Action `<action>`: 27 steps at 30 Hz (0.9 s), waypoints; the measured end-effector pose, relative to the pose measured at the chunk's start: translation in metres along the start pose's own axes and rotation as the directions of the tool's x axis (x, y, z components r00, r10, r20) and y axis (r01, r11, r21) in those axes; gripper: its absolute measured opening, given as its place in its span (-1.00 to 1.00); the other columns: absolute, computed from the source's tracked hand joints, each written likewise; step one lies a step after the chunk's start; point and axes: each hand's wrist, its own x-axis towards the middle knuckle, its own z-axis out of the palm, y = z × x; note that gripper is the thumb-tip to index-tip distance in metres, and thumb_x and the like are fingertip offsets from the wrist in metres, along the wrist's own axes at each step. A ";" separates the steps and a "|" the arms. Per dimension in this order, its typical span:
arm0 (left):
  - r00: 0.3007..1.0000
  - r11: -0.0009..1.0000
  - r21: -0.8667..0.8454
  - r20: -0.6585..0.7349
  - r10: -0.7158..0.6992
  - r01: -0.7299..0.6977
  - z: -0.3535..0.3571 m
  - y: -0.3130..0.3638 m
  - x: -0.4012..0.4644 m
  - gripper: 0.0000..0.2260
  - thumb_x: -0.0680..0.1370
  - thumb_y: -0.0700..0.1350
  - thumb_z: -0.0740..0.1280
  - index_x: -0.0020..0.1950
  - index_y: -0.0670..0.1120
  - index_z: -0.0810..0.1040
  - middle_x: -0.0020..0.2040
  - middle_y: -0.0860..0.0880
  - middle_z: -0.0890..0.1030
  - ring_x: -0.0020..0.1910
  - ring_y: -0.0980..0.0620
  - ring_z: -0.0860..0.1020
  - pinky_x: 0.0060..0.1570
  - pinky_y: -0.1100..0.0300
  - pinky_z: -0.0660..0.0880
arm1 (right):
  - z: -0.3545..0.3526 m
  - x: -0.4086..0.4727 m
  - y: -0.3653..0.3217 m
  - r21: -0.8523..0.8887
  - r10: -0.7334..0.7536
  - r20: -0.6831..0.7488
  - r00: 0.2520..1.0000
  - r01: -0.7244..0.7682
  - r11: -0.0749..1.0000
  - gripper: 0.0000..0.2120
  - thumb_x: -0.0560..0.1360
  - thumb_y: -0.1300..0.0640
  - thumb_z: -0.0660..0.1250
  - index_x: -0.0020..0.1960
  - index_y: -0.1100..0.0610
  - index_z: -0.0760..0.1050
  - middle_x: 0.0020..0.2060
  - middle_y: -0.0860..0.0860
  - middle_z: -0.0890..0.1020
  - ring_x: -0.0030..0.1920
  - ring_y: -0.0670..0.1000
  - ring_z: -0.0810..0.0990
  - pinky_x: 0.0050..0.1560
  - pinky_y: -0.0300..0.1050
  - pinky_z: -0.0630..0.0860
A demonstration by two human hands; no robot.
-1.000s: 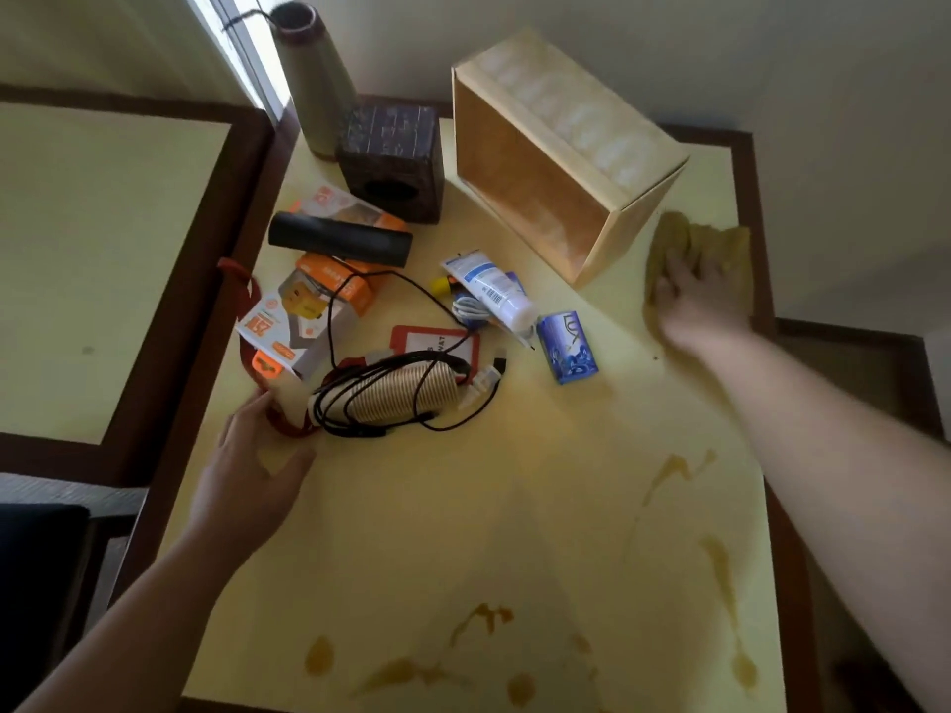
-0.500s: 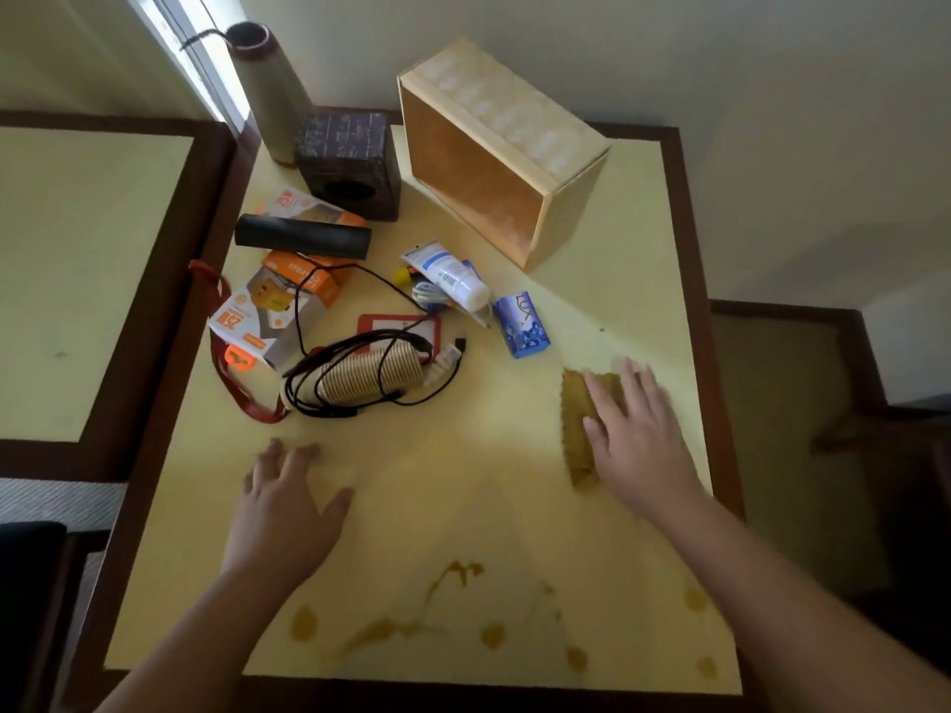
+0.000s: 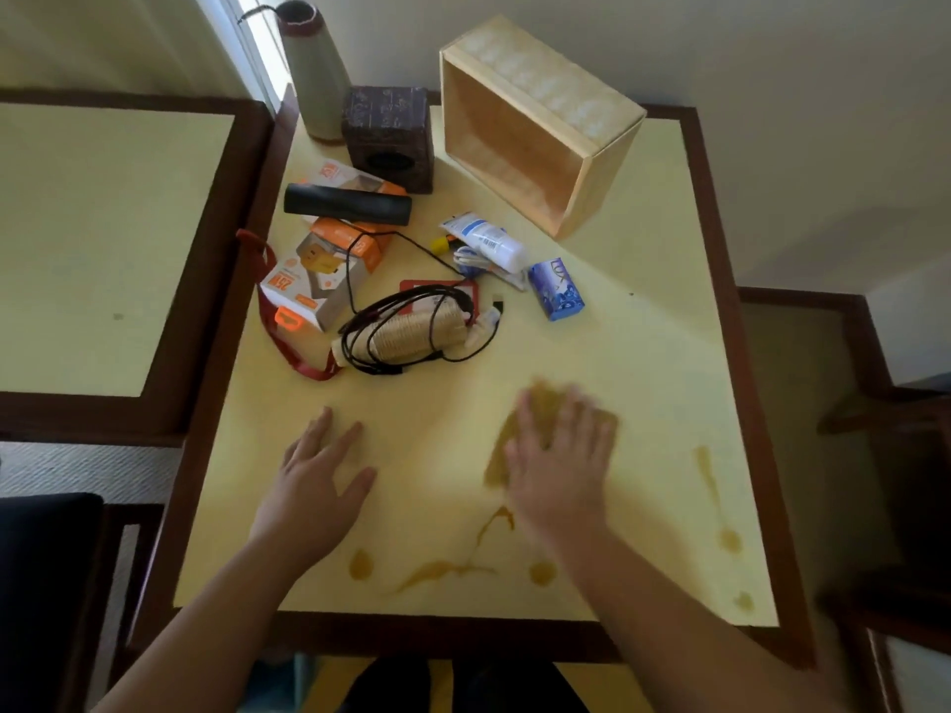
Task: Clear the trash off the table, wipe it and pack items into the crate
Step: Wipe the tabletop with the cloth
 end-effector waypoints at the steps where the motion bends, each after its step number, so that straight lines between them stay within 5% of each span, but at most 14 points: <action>1: 1.000 0.999 -0.050 0.013 -0.004 0.005 -0.007 -0.003 -0.002 -0.46 0.66 0.16 0.33 0.63 0.23 0.30 0.70 0.16 0.10 0.67 0.01 0.11 0.58 -0.08 0.22 | 0.005 -0.019 -0.011 -0.011 -0.213 0.057 0.975 0.214 0.977 -0.42 0.73 -0.19 -0.15 0.69 -0.16 -0.24 0.65 0.27 -0.26 0.64 0.33 -0.30 0.59 0.35 -0.27; 3: 1.000 0.988 -0.151 0.018 -0.016 0.019 -0.023 -0.014 -0.009 -0.48 0.66 0.13 0.35 0.61 0.23 0.34 0.65 0.18 0.24 0.61 -0.02 0.25 0.54 -0.12 0.31 | 0.000 -0.024 0.001 -0.010 -0.501 0.136 0.855 0.507 0.862 -0.44 0.74 -0.21 -0.16 0.67 -0.21 -0.29 0.65 0.16 -0.35 0.64 0.23 -0.38 0.59 0.30 -0.33; 5: 0.999 0.980 -0.198 -0.018 -0.030 0.026 -0.037 -0.034 -0.023 -0.47 0.65 0.13 0.36 0.62 0.24 0.32 0.63 0.19 0.29 0.54 -0.06 0.38 0.48 -0.15 0.39 | -0.003 -0.004 0.027 -0.116 -0.463 0.068 0.884 0.468 0.876 -0.42 0.71 -0.19 -0.13 0.69 -0.19 -0.22 0.68 0.19 -0.19 0.67 0.28 -0.19 0.61 0.32 -0.19; 7: 0.998 0.985 -0.167 -0.052 -0.043 0.034 -0.046 -0.059 -0.041 -0.45 0.65 0.16 0.34 0.63 0.25 0.28 0.63 0.20 0.27 0.53 -0.10 0.39 0.47 -0.17 0.40 | -0.006 0.016 0.039 -0.072 -0.045 -0.007 0.999 0.044 0.996 -0.42 0.69 -0.19 -0.22 0.69 -0.18 -0.24 0.68 0.20 -0.15 0.67 0.31 -0.12 0.61 0.35 -0.13; 9: 0.995 0.988 -0.146 -0.081 -0.061 0.049 -0.049 -0.081 -0.059 -0.45 0.66 0.15 0.32 0.64 0.24 0.27 0.64 0.19 0.25 0.62 -0.04 0.25 0.53 -0.17 0.31 | -0.006 0.017 0.016 0.088 0.356 0.020 0.934 -0.356 0.930 -0.43 0.69 -0.20 -0.27 0.68 -0.18 -0.26 0.68 0.19 -0.23 0.67 0.28 -0.21 0.61 0.32 -0.22; 11: 0.993 0.988 -0.143 -0.085 -0.077 0.065 -0.046 -0.098 -0.076 -0.44 0.67 0.13 0.32 0.65 0.22 0.25 0.65 0.18 0.24 0.64 0.01 0.19 0.55 -0.15 0.23 | 0.000 0.006 -0.040 0.153 0.481 0.050 0.876 -0.482 0.863 -0.41 0.70 -0.16 -0.21 0.70 -0.11 -0.20 0.67 0.24 -0.19 0.66 0.30 -0.20 0.60 0.32 -0.23; 13: 0.993 0.984 -0.161 -0.075 -0.089 0.076 -0.038 -0.110 -0.092 -0.44 0.67 0.13 0.31 0.66 0.20 0.23 0.66 0.16 0.24 0.64 0.02 0.19 0.55 -0.13 0.23 | 0.009 -0.016 -0.105 0.133 0.344 0.012 0.939 -0.342 0.930 -0.40 0.70 -0.14 -0.16 0.71 -0.05 -0.16 0.66 0.30 -0.14 0.65 0.36 -0.14 0.60 0.36 -0.19; 16: 0.992 0.971 -0.224 -0.080 -0.103 0.083 -0.030 -0.119 -0.108 -0.42 0.67 0.13 0.30 0.67 0.13 0.21 0.64 0.10 0.28 0.61 0.04 0.24 0.53 -0.05 0.28 | 0.026 -0.064 -0.193 0.075 -0.166 0.074 0.983 0.161 0.984 -0.41 0.72 -0.14 -0.23 0.67 -0.05 -0.36 0.63 0.25 -0.34 0.62 0.33 -0.39 0.60 0.35 -0.28; 20: 0.995 0.984 -0.161 -0.049 -0.084 0.075 -0.023 -0.128 -0.121 -0.33 0.67 0.19 0.26 0.71 0.15 0.03 0.68 0.12 0.18 0.63 0.06 0.19 0.56 -0.04 0.27 | 0.017 -0.043 -0.231 -0.047 -0.727 0.244 0.642 0.757 0.652 -0.44 0.73 -0.17 -0.25 0.64 -0.14 -0.41 0.60 0.07 -0.47 0.57 0.16 -0.54 0.59 0.26 -0.40; 22: 0.997 0.987 -0.141 -0.027 -0.079 0.075 -0.022 -0.132 -0.126 -0.30 0.67 0.20 0.26 0.71 0.17 -0.04 0.70 0.12 0.13 0.64 0.05 0.16 0.58 -0.06 0.27 | 0.012 -0.009 -0.237 -0.057 -0.744 0.267 0.613 0.780 0.623 -0.45 0.71 -0.22 -0.28 0.64 -0.17 -0.38 0.62 0.03 -0.43 0.59 0.12 -0.48 0.59 0.20 -0.40; 25: 0.991 0.981 -0.168 -0.068 -0.113 0.101 -0.027 -0.135 -0.132 -0.32 0.68 0.12 0.29 0.70 0.16 -0.01 0.69 0.08 0.16 0.65 0.01 0.17 0.59 -0.04 0.24 | 0.015 -0.004 -0.259 -0.043 -0.501 0.199 0.842 0.518 0.854 -0.44 0.72 -0.20 -0.29 0.66 -0.11 -0.36 0.64 0.09 -0.37 0.61 0.16 -0.43 0.63 0.21 -0.31; 27: 0.978 0.965 -0.239 -0.150 -0.145 0.106 -0.032 -0.139 -0.134 -0.36 0.69 0.01 0.31 0.70 0.11 0.08 0.64 0.04 0.28 0.61 -0.01 0.27 0.54 -0.02 0.29 | 0.026 -0.045 -0.276 -0.008 -0.532 0.164 0.830 0.541 0.841 -0.39 0.73 -0.16 -0.12 0.70 -0.04 -0.24 0.67 0.17 -0.24 0.65 0.25 -0.31 0.63 0.29 -0.22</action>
